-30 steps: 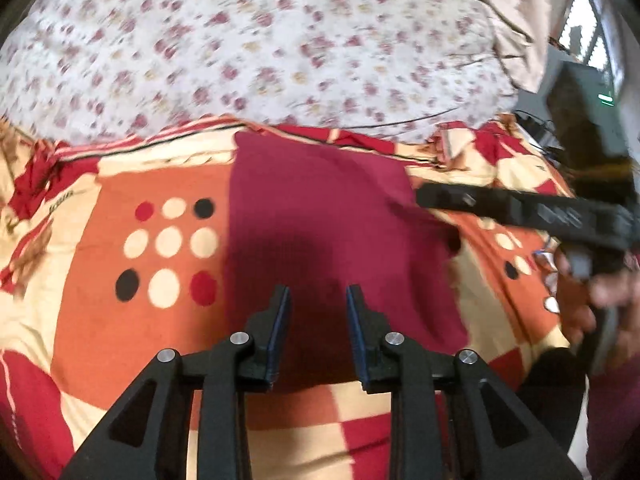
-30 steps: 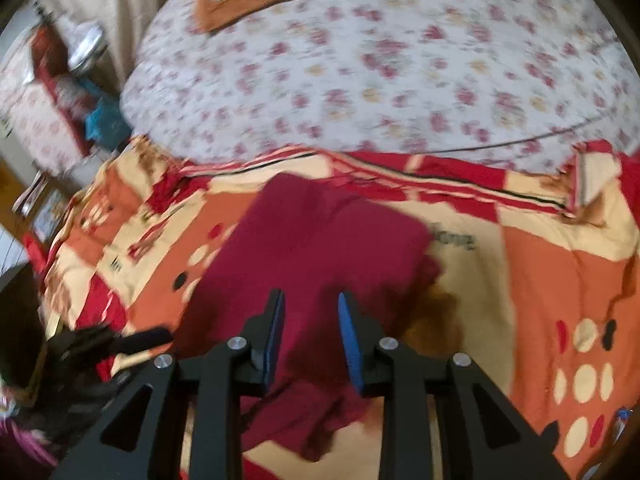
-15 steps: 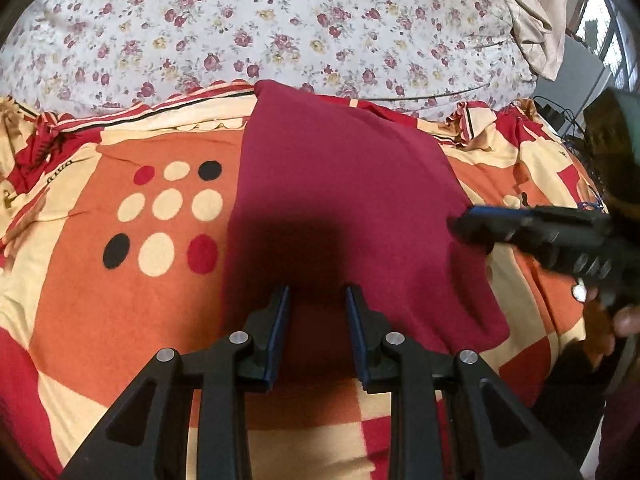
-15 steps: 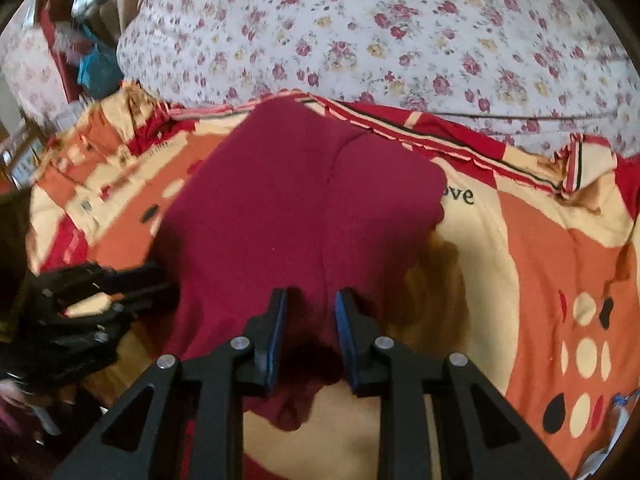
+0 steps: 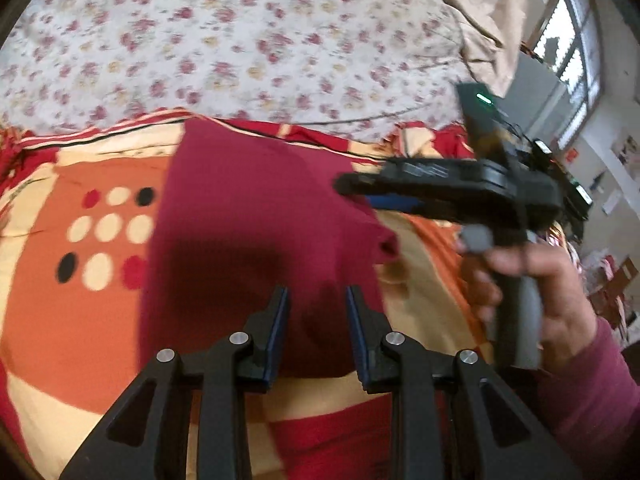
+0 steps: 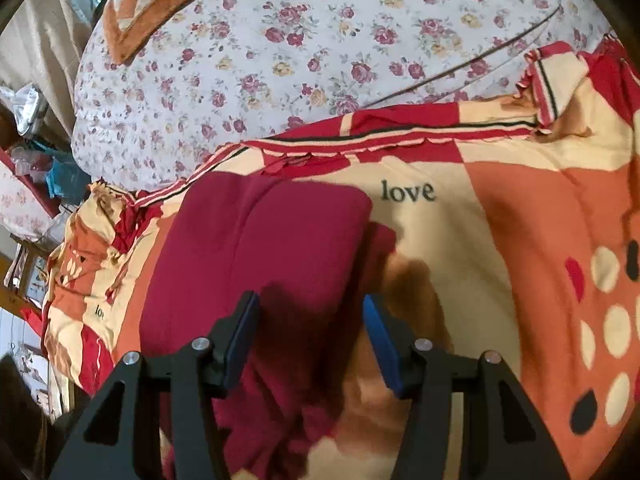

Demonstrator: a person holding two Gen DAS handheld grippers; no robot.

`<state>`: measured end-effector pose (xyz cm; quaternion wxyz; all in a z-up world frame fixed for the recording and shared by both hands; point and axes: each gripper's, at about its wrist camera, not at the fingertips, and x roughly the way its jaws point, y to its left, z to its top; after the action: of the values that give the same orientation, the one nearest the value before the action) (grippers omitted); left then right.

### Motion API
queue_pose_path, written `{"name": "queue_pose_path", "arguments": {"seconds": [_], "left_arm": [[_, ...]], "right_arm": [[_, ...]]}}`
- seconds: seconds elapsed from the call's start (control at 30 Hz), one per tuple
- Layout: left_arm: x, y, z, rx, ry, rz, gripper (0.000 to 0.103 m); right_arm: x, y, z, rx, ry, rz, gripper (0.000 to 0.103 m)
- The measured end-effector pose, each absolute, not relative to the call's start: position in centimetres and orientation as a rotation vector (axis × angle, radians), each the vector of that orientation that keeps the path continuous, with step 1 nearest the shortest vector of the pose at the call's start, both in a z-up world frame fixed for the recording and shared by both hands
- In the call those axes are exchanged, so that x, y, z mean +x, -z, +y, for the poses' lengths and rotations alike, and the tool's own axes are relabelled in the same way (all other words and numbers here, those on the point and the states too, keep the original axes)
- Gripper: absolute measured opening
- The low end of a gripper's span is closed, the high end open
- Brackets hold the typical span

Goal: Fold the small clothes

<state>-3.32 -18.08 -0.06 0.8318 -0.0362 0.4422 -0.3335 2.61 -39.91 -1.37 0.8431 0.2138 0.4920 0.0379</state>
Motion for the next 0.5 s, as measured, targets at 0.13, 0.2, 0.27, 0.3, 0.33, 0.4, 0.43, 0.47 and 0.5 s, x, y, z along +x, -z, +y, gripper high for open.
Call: {"name": "queue_pose_path", "arguments": {"seconds": [0.13, 0.2, 0.27, 0.3, 0.33, 0.4, 0.43, 0.47, 0.5], "left_arm": [[-3.2, 1.0, -20.4, -0.055, 0.759, 0.988, 0.007], [-3.0, 1.7, -21.4, -0.047, 0.769, 1.015, 0.007], [-2.7, 2.4, -22.2, -0.042, 0.759, 1.040, 0.007], [-2.4, 2.6, -22.4, -0.047, 0.753, 1.045, 0.007], [-2.3, 2.8, -22.5, -0.052, 0.752, 1.047, 0.007], [-2.0, 3.1, -22.7, -0.060, 0.751, 1.053, 0.007], [-1.9, 3.2, -22.8, -0.062, 0.751, 1.055, 0.007], [-1.9, 3.3, -22.8, -0.062, 0.753, 1.055, 0.007], [-2.0, 3.2, -23.0, -0.056, 0.753, 1.052, 0.007]], "right_arm": [[4.4, 1.4, -39.1, 0.387, -0.075, 1.023, 0.016], [5.2, 0.8, -38.6, 0.327, -0.073, 1.007, 0.012], [5.8, 0.1, -38.2, 0.288, -0.075, 0.990, 0.012], [6.2, -0.1, -38.1, 0.265, -0.071, 0.984, 0.012], [6.4, -0.1, -38.0, 0.247, -0.064, 0.980, 0.012], [7.0, 0.7, -37.9, 0.207, -0.036, 0.991, 0.012], [7.3, 1.2, -38.1, 0.207, -0.029, 1.004, 0.012], [7.5, 2.0, -38.3, 0.210, -0.022, 1.022, 0.012], [7.6, 2.8, -38.6, 0.217, -0.015, 1.041, 0.012]]}}
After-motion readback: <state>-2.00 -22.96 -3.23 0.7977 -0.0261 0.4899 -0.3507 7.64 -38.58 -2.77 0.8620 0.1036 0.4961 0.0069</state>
